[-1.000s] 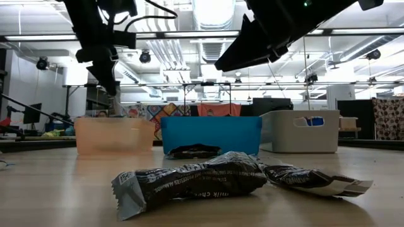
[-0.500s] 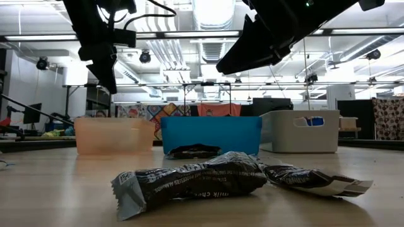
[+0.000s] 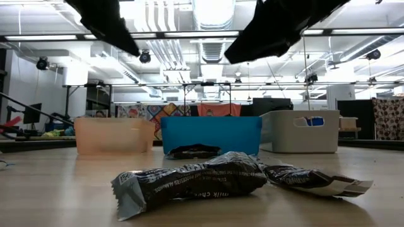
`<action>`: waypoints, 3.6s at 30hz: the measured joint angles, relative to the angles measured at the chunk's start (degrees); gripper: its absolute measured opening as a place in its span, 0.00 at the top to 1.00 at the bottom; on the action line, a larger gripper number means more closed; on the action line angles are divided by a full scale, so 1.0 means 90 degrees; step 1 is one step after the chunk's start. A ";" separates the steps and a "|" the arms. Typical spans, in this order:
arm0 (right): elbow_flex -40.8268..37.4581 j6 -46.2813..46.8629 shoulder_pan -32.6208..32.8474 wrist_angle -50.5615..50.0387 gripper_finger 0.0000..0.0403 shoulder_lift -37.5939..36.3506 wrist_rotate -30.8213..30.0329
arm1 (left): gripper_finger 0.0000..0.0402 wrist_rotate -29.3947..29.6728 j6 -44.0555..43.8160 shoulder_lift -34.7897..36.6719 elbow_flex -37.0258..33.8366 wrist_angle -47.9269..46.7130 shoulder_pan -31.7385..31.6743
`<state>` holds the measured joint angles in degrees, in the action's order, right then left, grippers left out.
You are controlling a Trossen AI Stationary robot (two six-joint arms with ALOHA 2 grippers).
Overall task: Sort candy
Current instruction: Put the brown chocolate bar into the blue bin
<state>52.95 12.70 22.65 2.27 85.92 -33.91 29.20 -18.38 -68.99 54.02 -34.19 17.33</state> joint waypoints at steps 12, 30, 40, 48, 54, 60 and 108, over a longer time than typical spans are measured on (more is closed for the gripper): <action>0.0000 0.0045 0.0124 -0.0058 0.52 -0.0118 -0.0006 | 0.68 0.0870 0.0432 -0.1329 -0.0842 0.3507 0.1223; 0.0000 0.0194 0.0289 -0.0043 0.52 -0.0077 0.0153 | 0.68 0.1702 0.0160 -0.3680 -0.1095 0.5565 0.1388; 0.0000 0.0276 0.0289 -0.0028 0.52 -0.0074 0.0151 | 0.68 0.2030 -0.0105 -0.4169 -0.1090 0.5813 0.1386; 0.0000 0.0305 0.0289 0.0014 0.52 -0.0072 0.0146 | 0.68 0.2381 -0.0258 -0.4503 -0.1090 0.5875 0.1378; 0.0000 0.0336 0.0287 0.0016 0.52 -0.0069 0.0097 | 0.68 0.2596 -0.0261 -0.4817 -0.1090 0.6206 0.1366; 0.0000 0.0361 0.0287 0.0019 0.52 -0.0069 0.0092 | 0.68 0.2717 -0.0306 -0.4996 -0.1083 0.6408 0.1320; 0.0000 0.0354 0.0287 0.0009 0.52 -0.0069 0.0100 | 1.00 0.1315 0.0093 -0.4556 -0.1100 0.5721 0.1271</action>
<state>52.95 15.88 25.23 2.35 85.30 -33.01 41.03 -17.54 -109.99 44.12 17.29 28.77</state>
